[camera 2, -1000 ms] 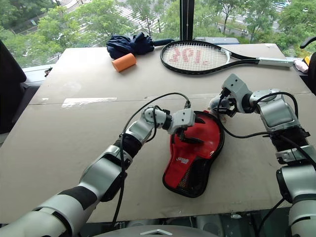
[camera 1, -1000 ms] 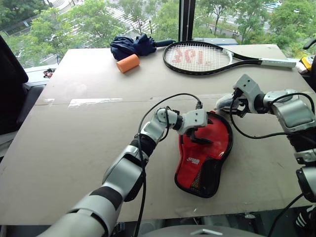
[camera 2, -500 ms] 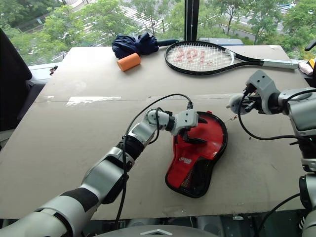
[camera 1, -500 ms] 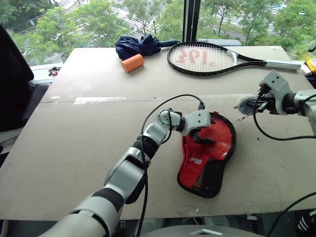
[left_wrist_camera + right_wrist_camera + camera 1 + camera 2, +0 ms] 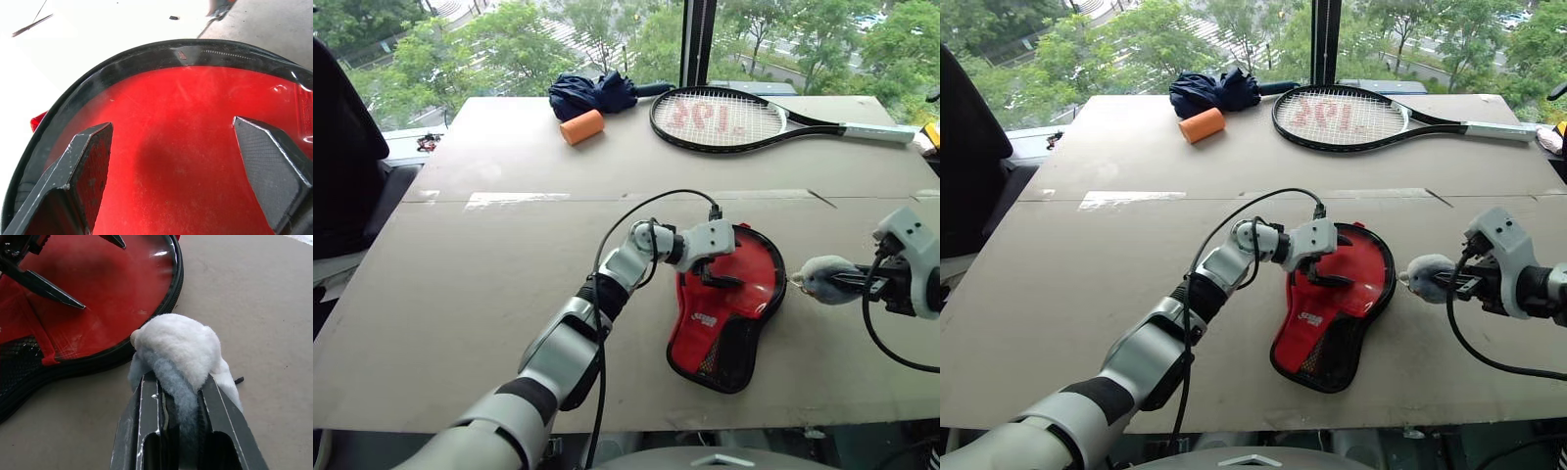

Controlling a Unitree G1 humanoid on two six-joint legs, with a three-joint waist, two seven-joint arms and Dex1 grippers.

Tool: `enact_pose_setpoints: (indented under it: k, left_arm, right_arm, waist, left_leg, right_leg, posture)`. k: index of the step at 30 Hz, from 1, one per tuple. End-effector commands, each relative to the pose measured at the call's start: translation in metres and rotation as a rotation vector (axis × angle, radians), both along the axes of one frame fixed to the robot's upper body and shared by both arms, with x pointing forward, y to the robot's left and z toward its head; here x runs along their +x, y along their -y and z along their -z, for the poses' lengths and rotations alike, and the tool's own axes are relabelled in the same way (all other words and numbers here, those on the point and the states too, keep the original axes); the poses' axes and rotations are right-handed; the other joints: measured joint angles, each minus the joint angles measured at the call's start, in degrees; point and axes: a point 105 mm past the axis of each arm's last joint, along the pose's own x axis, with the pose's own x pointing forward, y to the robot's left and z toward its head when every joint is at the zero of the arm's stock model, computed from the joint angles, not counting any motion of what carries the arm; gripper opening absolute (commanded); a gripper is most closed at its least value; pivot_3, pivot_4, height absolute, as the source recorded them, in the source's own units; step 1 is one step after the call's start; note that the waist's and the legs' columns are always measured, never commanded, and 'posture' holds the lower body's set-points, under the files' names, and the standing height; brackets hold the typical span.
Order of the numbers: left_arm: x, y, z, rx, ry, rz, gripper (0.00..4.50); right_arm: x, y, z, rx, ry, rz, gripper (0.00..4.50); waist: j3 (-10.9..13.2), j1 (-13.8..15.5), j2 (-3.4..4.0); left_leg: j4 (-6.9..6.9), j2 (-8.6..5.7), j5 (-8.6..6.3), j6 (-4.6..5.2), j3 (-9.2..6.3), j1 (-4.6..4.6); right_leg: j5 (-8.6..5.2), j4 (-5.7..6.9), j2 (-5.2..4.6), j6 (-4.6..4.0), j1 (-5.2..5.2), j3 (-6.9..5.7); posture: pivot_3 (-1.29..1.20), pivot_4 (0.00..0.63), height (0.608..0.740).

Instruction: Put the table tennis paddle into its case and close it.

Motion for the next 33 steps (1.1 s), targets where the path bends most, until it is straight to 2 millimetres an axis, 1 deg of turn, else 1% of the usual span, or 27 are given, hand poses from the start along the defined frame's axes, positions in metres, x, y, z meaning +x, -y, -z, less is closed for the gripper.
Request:
enact_pose_setpoints:
  k: [1, 3, 5, 10, 12, 14, 16, 18, 19, 21, 23, 24, 25, 26, 27, 28, 30, 32, 33]
  left_arm:
    - [-0.004, -0.027, 0.052, 0.213, -0.083, -0.058, 3.99]
    - [-0.004, -0.027, 0.052, 0.214, -0.081, -0.057, 3.99]
    - [-0.004, -0.027, 0.052, 0.213, -0.083, -0.058, 3.99]
    - [-0.004, -0.027, 0.052, 0.21, -0.084, -0.06, 3.99]
    - [-0.004, -0.027, 0.052, 0.207, -0.086, -0.063, 3.99]
    - [-0.004, -0.028, 0.051, 0.206, -0.086, -0.067, 3.99]
    - [-0.003, -0.029, 0.051, 0.207, -0.085, -0.072, 3.99]
    - [-0.002, -0.029, 0.051, 0.206, -0.085, -0.077, 3.99]
    - [-0.002, -0.03, 0.051, 0.204, -0.085, -0.079, 3.99]
    - [-0.001, -0.03, 0.05, 0.2, -0.085, -0.085, 3.99]
    - [0.0, -0.03, 0.048, 0.192, -0.087, -0.091, 3.99]
    - [0.0, -0.031, 0.047, 0.184, -0.084, -0.094, 3.99]
    - [0.0, -0.031, 0.046, 0.179, -0.082, -0.096, 3.99]
    - [0.0, -0.031, 0.045, 0.171, -0.079, -0.098, 3.99]
    - [0.001, -0.03, 0.04, 0.131, -0.082, -0.112, 3.99]
    - [0.002, -0.03, 0.033, 0.085, -0.08, -0.123, 3.99]
    - [0.003, -0.029, 0.025, 0.035, -0.078, -0.134, 3.99]
    - [0.003, -0.034, -0.002, -0.109, -0.084, -0.157, 3.99]
    - [0.002, -0.036, -0.011, -0.157, -0.083, -0.16, 3.99]
  right_arm:
    - [-0.03, -0.025, 0.003, 0.115, -0.049, -0.102, 0.07]
    - [-0.044, -0.037, 0.009, 0.171, -0.092, -0.145, 0.07]
    - [-0.069, -0.048, 0.023, 0.191, -0.183, -0.206, 0.07]
    - [-0.114, -0.068, 0.042, 0.234, -0.333, -0.327, 0.07]
    - [-0.127, -0.072, 0.047, 0.22, -0.375, -0.368, 0.07]
    - [-0.137, -0.074, 0.052, 0.212, -0.404, -0.401, 0.07]
    - [-0.146, -0.075, 0.059, 0.19, -0.43, -0.433, 0.07]
    - [-0.15, -0.075, 0.065, 0.162, -0.431, -0.456, 0.07]
    - [-0.147, -0.073, 0.068, 0.142, -0.413, -0.455, 0.07]
    - [-0.132, -0.068, 0.072, 0.111, -0.336, -0.423, 0.07]
    - [-0.113, -0.063, 0.069, 0.095, -0.235, -0.402, 0.07]
    - [-0.106, -0.062, 0.062, 0.129, -0.205, -0.408, 0.87]
    - [-0.103, -0.062, 0.057, 0.155, -0.188, -0.415, 1.13]
    - [-0.101, -0.062, 0.053, 0.181, -0.18, -0.422, 1.61]
    - [-0.094, -0.059, 0.048, 0.194, -0.14, -0.403, 2.12]
    - [-0.086, -0.055, 0.045, 0.188, -0.096, -0.385, 2.62]
    - [-0.078, -0.049, 0.041, 0.18, -0.049, -0.367, 3.66]
    - [-0.053, -0.038, 0.028, 0.193, 0.126, -0.284, 4.42]
    - [-0.046, -0.033, 0.023, 0.201, 0.186, -0.253, 4.42]
  waist:
    - [-0.09, 0.02, -0.06]
    - [-0.11, -0.08, -0.08]
    - [-0.12, -0.14, -0.06]
    - [-0.37, -0.21, -0.15]
    - [-0.41, -0.29, -0.18]
    - [-0.56, -0.51, -0.38]
    - [-0.57, -0.51, -0.44]
    - [-0.59, -0.51, -0.45]
    - [-0.67, -0.51, -0.53]
    - [-0.84, -0.56, -0.75]
    - [-0.91, -0.59, -1.04]
    - [-0.93, -0.64, -1.12]
    - [-0.93, -0.68, -1.15]
    - [-0.91, -0.66, -1.13]
    - [-0.87, -0.62, -1.06]
    - [-0.85, -0.61, -1.02]
    - [-0.74, -0.67, -0.81]
    - [-0.53, -0.77, -0.71]
    - [-0.41, -0.97, -0.63]
  left_leg:
    - [-0.01, 0.0, 0.0, 0.0, -0.01, 0.01]
    - [-0.01, 0.0, -0.01, 0.02, -0.07, 0.02]
    - [-0.01, 0.0, -0.02, 0.04, -0.09, 0.14]
    - [-0.06, 0.0, -0.04, 0.06, -0.21, 0.3]
    - [-0.09, 0.0, -0.04, 0.06, -0.23, 0.31]
    - [-0.09, 0.0, -0.04, 0.06, -0.23, 0.33]
    - [-0.13, 0.0, -0.05, 0.07, -0.22, 0.52]
    - [-0.34, 0.01, -0.06, 0.08, -0.25, 0.85]
    - [-0.51, 0.02, -0.06, 0.09, -0.29, 1.01]
    - [-0.73, 0.02, -0.07, 0.1, -0.31, 1.15]
    - [-0.76, 0.03, -0.06, 0.08, -0.36, 1.15]
    - [-0.75, 0.03, -0.06, 0.08, -0.37, 1.15]
    - [-0.74, 0.03, -0.06, 0.08, -0.37, 1.16]
    - [-0.74, 0.03, -0.06, 0.08, -0.36, 1.16]
    - [-0.74, 0.03, -0.06, 0.09, -0.36, 1.16]
    - [-0.75, 0.03, -0.06, 0.09, -0.36, 1.16]
    - [-0.78, 0.04, -0.07, 0.09, -0.36, 1.15]
    - [-0.79, 0.04, -0.07, 0.08, -0.36, 1.09]
    - [-0.81, 0.06, -0.06, 0.08, -0.36, 1.06]
  right_leg:
    - [0.0, -0.02, 0.0, 0.0, 0.04, -0.01]
    - [0.0, -0.06, 0.0, 0.0, 0.1, -0.08]
    - [0.0, -0.09, 0.0, 0.0, 0.24, -0.11]
    - [-0.01, -0.26, -0.01, 0.01, 0.49, -0.27]
    - [-0.02, -0.33, 0.0, 0.01, 0.51, -0.29]
    - [-0.02, -0.35, 0.0, 0.02, 0.55, -0.3]
    - [-0.02, -0.41, 0.01, 0.03, 0.73, -0.29]
    - [-0.03, -0.67, 0.01, 0.04, 1.05, -0.34]
    - [-0.03, -0.91, 0.01, 0.05, 1.29, -0.39]
    - [-0.06, -1.04, 0.01, 0.08, 1.4, -0.42]
    - [-0.06, -1.08, 0.02, 0.08, 1.4, -0.45]
    - [-0.06, -1.07, 0.02, 0.07, 1.4, -0.44]
    - [-0.05, -1.06, 0.01, 0.07, 1.41, -0.43]
    - [-0.05, -1.05, 0.01, 0.06, 1.41, -0.41]
    - [-0.04, -1.05, 0.0, 0.06, 1.41, -0.41]
    - [-0.04, -1.04, -0.01, 0.06, 1.41, -0.41]
    - [-0.05, -1.04, 0.01, 0.05, 1.38, -0.4]
    - [-0.05, -1.04, 0.0, 0.05, 1.32, -0.4]
    - [-0.05, -1.02, 0.03, 0.04, 1.25, -0.37]
  posture:
    - [0.0, 0.15, 0.74]
    - [0.0, 0.15, 0.74]
    - [0.0, 0.15, 0.74]
    - [0.0, 0.15, 0.74]
    - [0.0, 0.15, 0.74]
    - [0.0, 0.15, 0.74]
    - [0.0, 0.15, 0.74]
    - [0.0, 0.15, 0.74]
    - [0.0, 0.15, 0.74]
    - [0.0, 0.15, 0.74]
    - [0.0, 0.15, 0.74]
    - [0.0, 0.15, 0.74]
    - [0.0, 0.15, 0.74]
    - [0.0, 0.15, 0.74]
    - [0.0, 0.15, 0.74]
    - [0.0, 0.15, 0.74]
    - [0.0, 0.15, 0.74]
    - [0.0, 0.15, 0.74]
    - [0.0, 0.15, 0.74]
